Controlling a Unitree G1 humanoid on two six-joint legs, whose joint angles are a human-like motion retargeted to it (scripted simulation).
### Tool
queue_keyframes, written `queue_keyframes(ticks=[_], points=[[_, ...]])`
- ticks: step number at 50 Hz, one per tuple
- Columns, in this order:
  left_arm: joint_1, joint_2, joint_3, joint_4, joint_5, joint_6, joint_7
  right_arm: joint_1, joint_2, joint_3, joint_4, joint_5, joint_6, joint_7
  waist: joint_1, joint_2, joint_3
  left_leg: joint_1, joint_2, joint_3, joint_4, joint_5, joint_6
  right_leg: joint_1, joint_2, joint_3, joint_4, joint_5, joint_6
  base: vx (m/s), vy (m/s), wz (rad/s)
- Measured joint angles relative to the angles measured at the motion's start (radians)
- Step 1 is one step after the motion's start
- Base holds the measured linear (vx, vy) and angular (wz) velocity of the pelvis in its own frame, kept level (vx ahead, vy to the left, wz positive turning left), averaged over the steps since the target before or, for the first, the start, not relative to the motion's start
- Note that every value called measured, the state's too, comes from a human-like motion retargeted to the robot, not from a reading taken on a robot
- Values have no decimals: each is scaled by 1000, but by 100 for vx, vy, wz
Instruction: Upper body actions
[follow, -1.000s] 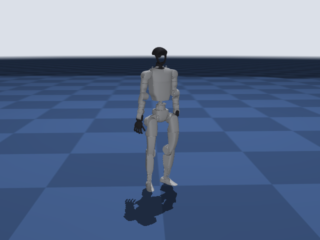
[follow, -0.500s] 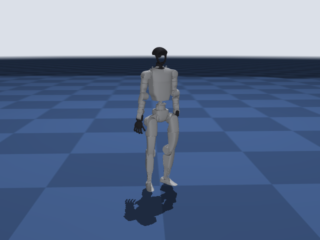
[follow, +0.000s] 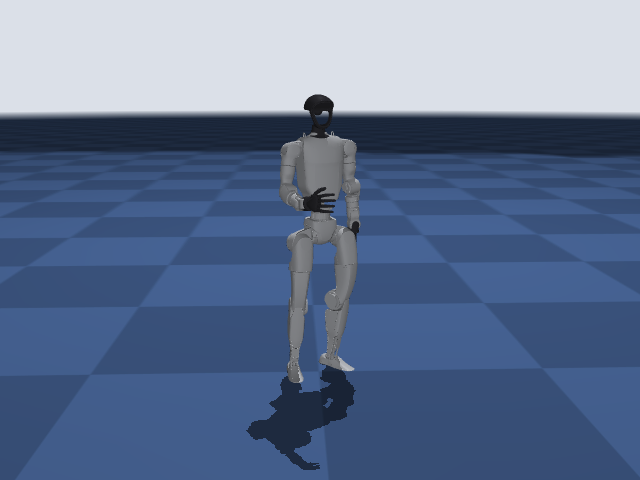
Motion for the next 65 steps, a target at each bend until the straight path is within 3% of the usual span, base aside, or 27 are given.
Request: queue_keyframes(ticks=[7,13,15,20,25,40,50,53,58,60,65], points=[[-7,-1,6,-3,0,0,0,-214,-140,-97,-512,-74,-80,-208,12,-16,-35,-14,-3,-16,3,-1,-1,-2,-5,-12,-2,-6,4,1,-1,5],[-2,-12,6,-1,-20,-12,-1,-460,-230,-188,-667,-196,-157,-619,25,-24,-50,-15,-4,-21,1,-1,-1,-2,-5,-16,-2,-8,5,0,0,0],[-5,-10,10,-3,-11,-15,-2,-569,-241,-184,-652,-162,-132,-623,21,-23,-49,-16,-2,-20,3,-2,-2,-3,-4,-15,-2,-8,5,0,0,0],[-3,0,13,1,-6,-17,3,-753,-274,-178,-569,3,-84,-474,29,-32,-56,-19,0,-21,3,-1,-3,-4,-3,-17,-4,-8,6,0,0,0],[-4,9,27,7,-25,-14,3,-808,-335,-190,-518,9,-65,-501,35,-43,-60,-21,0,-34,3,-2,-4,-1,-2,-29,-5,-10,7,0,-1,4],[5,-1,65,17,-89,-58,30,-609,-303,-216,-694,-125,-23,-546,-11,-23,-63,-9,-10,-47,-15,-5,12,-3,13,-44,-4,-13,5,0,0,2],[1,-10,46,12,-72,-56,17,-354,-295,-305,-806,-161,-12,-376,-14,-16,-39,-20,-5,-42,-3,-1,5,-4,1,-35,-3,-8,7,0,0,-4],[0,-9,45,10,-74,-57,19,-298,-280,-338,-831,-151,13,-155,-18,-14,-35,-25,-5,-39,2,-2,4,-9,-2,-33,-3,-6,8,0,0,0],[-7,-5,38,12,-72,-52,25,-165,-259,-406,-843,-159,90,336,0,-21,-31,-33,-7,-33,4,2,4,-14,-7,-27,-3,-3,9,0,0,-4],[-10,-4,32,12,-73,-50,22,-90,-245,-419,-819,-221,107,437,4,-24,-33,-38,-8,-37,4,3,4,-15,-9,-31,-4,-4,9,0,0,0],[-14,-1,23,8,-62,-44,17,111,-254,-367,-634,-579,113,389,11,-32,-39,-47,-10,-47,5,4,5,-17,-10,-38,-6,-6,11,0,0,0]])
